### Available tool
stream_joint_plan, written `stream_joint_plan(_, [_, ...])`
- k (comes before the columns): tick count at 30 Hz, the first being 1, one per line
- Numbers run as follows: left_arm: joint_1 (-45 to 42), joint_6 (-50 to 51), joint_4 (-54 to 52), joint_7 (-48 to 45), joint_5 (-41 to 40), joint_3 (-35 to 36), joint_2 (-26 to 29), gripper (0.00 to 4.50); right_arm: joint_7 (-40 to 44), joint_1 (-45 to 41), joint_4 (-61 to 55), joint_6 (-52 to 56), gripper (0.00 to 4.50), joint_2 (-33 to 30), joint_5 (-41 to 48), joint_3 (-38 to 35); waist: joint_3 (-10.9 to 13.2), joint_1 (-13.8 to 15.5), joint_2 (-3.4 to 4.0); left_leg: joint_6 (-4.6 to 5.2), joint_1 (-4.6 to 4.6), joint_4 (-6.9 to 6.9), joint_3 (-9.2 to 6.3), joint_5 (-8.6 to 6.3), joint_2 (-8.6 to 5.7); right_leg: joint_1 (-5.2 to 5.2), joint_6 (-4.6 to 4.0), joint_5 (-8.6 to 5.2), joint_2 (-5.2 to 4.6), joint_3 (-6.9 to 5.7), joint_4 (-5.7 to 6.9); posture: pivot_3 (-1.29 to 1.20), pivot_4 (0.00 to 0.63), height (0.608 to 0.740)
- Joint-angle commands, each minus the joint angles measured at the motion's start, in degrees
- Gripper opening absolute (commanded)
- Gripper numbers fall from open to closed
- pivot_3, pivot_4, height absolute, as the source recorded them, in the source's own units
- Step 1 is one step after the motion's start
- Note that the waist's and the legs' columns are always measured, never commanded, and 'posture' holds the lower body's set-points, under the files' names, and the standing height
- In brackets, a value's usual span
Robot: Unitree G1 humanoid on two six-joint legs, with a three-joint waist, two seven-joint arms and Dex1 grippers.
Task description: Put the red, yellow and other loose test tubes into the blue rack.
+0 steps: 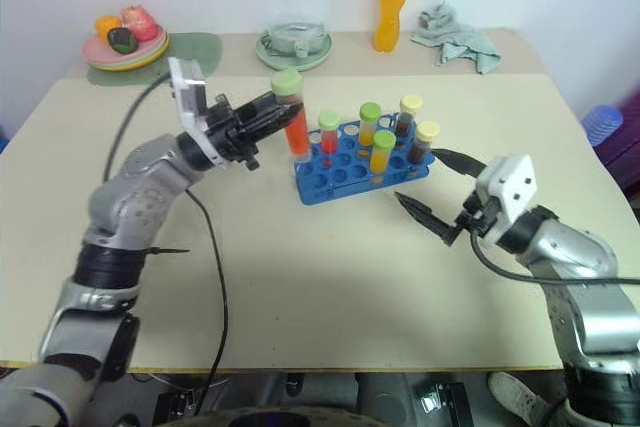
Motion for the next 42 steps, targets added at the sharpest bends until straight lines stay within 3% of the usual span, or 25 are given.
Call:
stream_joint_plan(1, [-4.33,-5.62,7.01,-6.74,4.44,-0.95,-2.10,0.74,-1.11,3.46,-5.75,1.71,4.50,-0.19,2.65,-4.22,0.00,0.03,0.00,0.00,0.00,0.03,0.00,0.00,0.00,0.00,0.00,0.02,0.01,0.00,0.00,0.00,0.150,0.739])
stream_joint_plan(8, [-11.50,-17.95,26.14,-14.32,14.38,-2.83,-9.33,0.74,-1.54,15.97,-14.15,6.18,4.50,-0.16,7.20,-11.10,0.01,0.13,-0.03,0.07,-0.10,0.18,-0.17,-0.02,-0.05,0.15,0.12,0.09,-0.02,-0.19,-0.11,0.00,0.150,0.739])
stream_joint_plan(17, [-14.75,-24.66,36.44,-13.58,20.68,-1.98,-14.75,0.74,-3.59,17.43,-15.61,6.08,4.50,0.59,7.24,-11.31,0.01,0.01,-0.03,0.08,-0.12,0.21,-0.16,-0.02,-0.01,0.12,0.24,0.16,0.03,-0.21,-0.10,0.00,0.150,0.739])
stream_joint_plan(42, [-8.98,-24.07,34.41,-10.93,23.83,-0.09,-13.16,0.74,-2.47,16.74,-13.48,4.93,4.50,0.61,5.46,-7.98,-0.06,0.05,0.01,0.08,-0.06,0.40,-0.18,-0.02,0.00,0.22,0.27,0.17,0.08,-0.27,0.00,0.00,0.150,0.739])
